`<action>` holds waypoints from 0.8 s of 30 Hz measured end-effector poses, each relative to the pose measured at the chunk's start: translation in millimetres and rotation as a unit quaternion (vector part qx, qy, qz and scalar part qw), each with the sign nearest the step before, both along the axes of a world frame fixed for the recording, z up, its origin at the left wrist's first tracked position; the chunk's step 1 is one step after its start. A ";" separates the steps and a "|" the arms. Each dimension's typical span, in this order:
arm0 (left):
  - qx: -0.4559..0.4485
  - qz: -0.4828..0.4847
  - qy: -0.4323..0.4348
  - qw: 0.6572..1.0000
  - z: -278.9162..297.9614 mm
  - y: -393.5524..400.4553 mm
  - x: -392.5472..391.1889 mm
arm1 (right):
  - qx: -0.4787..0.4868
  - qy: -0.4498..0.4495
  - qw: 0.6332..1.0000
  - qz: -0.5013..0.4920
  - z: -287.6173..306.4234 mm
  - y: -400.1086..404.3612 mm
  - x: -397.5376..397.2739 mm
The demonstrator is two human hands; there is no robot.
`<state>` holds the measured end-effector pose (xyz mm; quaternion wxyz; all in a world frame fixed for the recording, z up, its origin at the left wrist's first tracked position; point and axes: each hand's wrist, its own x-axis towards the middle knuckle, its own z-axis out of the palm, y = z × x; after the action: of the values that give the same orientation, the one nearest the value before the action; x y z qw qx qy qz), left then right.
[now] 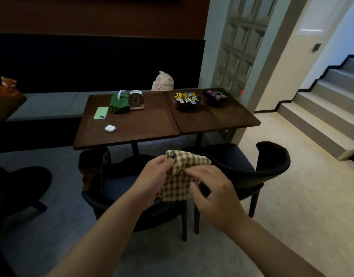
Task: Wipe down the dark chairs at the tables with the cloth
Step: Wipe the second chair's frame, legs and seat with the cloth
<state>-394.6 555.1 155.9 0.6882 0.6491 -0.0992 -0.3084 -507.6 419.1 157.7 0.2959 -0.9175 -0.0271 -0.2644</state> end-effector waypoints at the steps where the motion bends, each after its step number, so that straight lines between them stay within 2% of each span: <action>1: 0.033 -0.009 -0.031 0.999 -7.5 3.1 5.5 | 0.036 0.001 0.999 -0.023 -3.9 -3.1 6.8; 3: 0.060 -0.043 -0.059 0.995 -20.7 5.5 15.1 | 0.078 0.062 0.994 -0.045 -10.7 -11.1 23.1; 6: 0.062 -0.062 -0.093 0.992 -42.3 -1.8 28.8 | 0.134 0.224 0.965 -0.036 -27.6 -23.5 51.7; 10: 0.095 -0.024 -0.125 0.987 -81.3 -24.9 57.7 | 0.144 0.305 0.939 -0.066 -65.9 -46.0 88.0; 14: 0.096 0.024 -0.043 0.994 -117.2 -45.6 96.2 | 0.158 0.314 0.923 -0.158 -94.0 -93.9 129.3; 17: 0.110 0.043 0.022 0.993 -148.1 -61.4 124.1 | 0.168 0.243 0.928 -0.227 -110.7 -133.3 163.1; 20: 0.117 0.062 0.078 0.988 -181.5 -83.5 148.9 | 0.189 0.189 0.934 -0.236 -140.4 -156.7 198.7; 24: 0.111 0.120 0.162 0.973 -230.8 -110.0 170.3 | 0.220 0.260 0.920 -0.195 -197.1 -146.0 236.3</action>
<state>-224.3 445.1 -75.0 0.6510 0.6700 0.1269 -0.3337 -271.4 273.1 -39.4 0.4291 -0.8530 0.2891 -0.0686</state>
